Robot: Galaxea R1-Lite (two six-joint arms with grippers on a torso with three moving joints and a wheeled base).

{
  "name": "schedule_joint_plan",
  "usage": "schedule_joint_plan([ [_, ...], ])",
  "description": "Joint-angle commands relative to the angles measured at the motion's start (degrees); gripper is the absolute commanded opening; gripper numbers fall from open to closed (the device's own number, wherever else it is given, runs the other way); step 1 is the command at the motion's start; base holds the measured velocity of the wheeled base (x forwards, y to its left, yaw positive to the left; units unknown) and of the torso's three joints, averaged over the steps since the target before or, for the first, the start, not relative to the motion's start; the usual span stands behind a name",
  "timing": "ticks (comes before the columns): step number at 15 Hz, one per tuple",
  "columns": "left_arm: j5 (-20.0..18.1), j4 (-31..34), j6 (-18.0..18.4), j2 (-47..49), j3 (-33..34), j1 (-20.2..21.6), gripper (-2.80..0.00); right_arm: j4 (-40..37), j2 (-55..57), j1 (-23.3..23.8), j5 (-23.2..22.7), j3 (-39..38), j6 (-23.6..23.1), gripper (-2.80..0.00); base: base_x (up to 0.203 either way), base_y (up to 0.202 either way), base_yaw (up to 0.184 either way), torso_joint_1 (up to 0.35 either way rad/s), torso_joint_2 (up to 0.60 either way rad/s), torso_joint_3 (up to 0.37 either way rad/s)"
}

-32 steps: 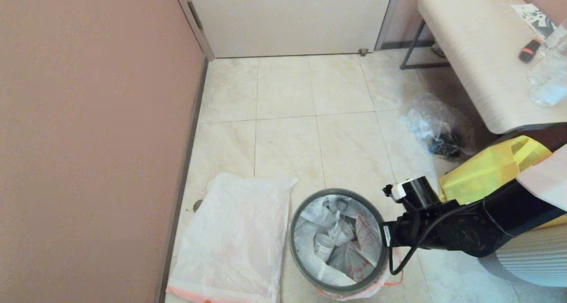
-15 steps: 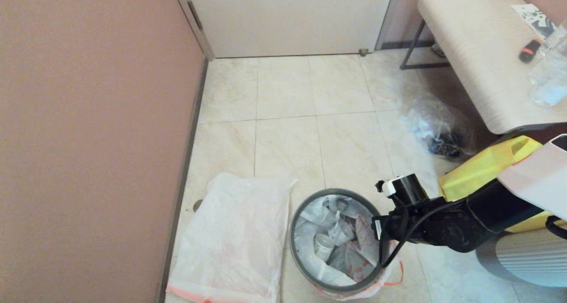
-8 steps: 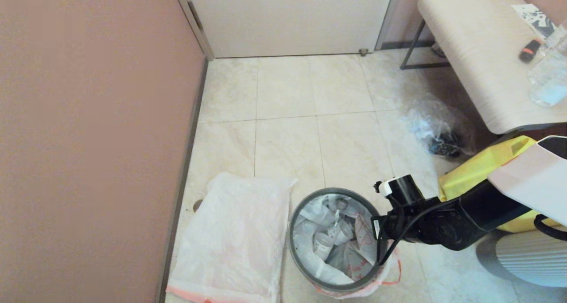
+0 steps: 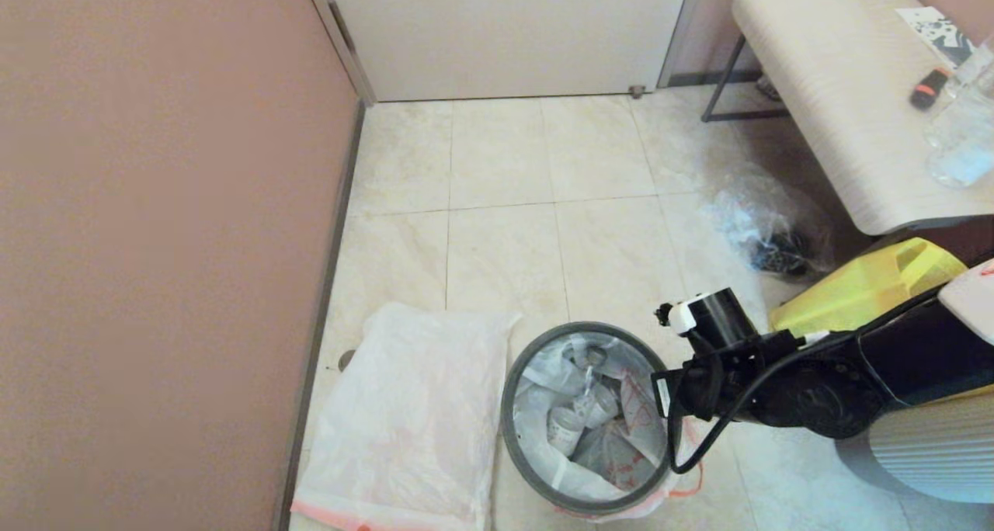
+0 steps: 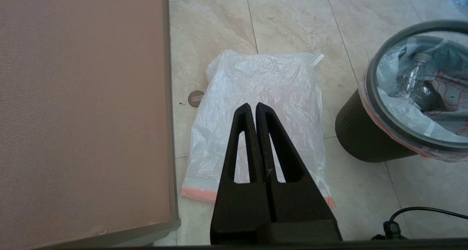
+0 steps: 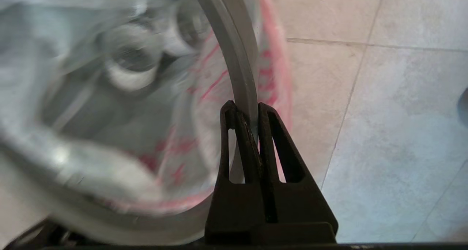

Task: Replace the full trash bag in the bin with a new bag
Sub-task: Place the trash can ring on the floor

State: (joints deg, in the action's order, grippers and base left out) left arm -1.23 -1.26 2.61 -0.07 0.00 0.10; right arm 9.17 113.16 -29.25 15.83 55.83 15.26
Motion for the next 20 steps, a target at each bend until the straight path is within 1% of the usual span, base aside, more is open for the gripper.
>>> schedule_joint_plan([
  [1, 0.00, -0.05, 0.03, 0.07, 0.70, 0.06, -2.80, -2.48, -5.27, -2.36, 0.78, 0.27, 0.11, -2.80, 0.000, 0.000, 0.000, 0.000, 0.00, 0.000],
  [3, 0.00, -0.05, 0.03, 0.07, 0.64, 0.02, -2.80, -5.07, -8.12, -3.89, 1.87, 0.62, 0.12, -2.80, 0.000, 0.000, 0.000, 0.000, 0.00, 0.000],
  [7, 0.00, -0.06, 0.03, 0.07, 0.62, -0.01, -2.80, -11.62, -15.66, -6.06, 2.09, 0.81, 0.33, -2.80, 0.000, 0.000, 0.000, 0.000, 0.00, 0.000],
  [9, 0.00, -0.06, 0.03, 0.07, 0.62, 0.08, -2.80, -15.63, -19.92, -7.12, 1.98, 1.34, 2.27, -2.80, 0.000, 0.000, 0.000, 0.000, 0.00, 0.000],
  [11, 0.00, -0.06, 0.03, 0.07, 0.62, -0.01, -2.80, -20.53, -24.96, -7.16, 1.81, 1.36, 3.97, -2.80, 0.000, 0.000, 0.000, 0.000, 0.00, 0.000],
  [13, 0.00, 0.02, 0.03, 0.07, 0.62, -0.01, -2.80, -26.23, -29.55, -4.31, 1.90, 1.17, 5.54, -2.80, 0.000, 0.000, 0.000, 0.000, 0.00, 0.000],
  [16, 0.00, -0.06, 0.03, 0.07, 0.62, 0.02, -2.80, -37.08, -34.56, 3.76, 4.41, 0.13, 6.27, -2.80, 0.000, 0.000, 0.000, 0.000, 0.00, 0.000],
  [17, 0.00, -0.06, 0.03, 0.07, 0.62, 0.00, -2.80, -38.96, -36.10, 6.19, 4.92, -0.39, 6.20, -2.80, 0.000, 0.000, 0.000, 0.000, 0.00, 0.000],
  [18, 0.00, -0.05, 0.03, 0.07, 0.69, 0.05, -2.80, -40.74, -36.94, 8.77, 5.97, -1.00, 6.09, -2.80, 0.000, 0.000, 0.000, 0.000, 0.00, 0.000],
  [20, 0.00, -0.06, 0.03, 0.07, 0.62, 0.08, -2.80, -43.59, -35.83, 14.15, 11.00, -3.22, 6.25, -2.80, 0.000, 0.000, 0.000, 0.000, 0.00, 0.000],
])
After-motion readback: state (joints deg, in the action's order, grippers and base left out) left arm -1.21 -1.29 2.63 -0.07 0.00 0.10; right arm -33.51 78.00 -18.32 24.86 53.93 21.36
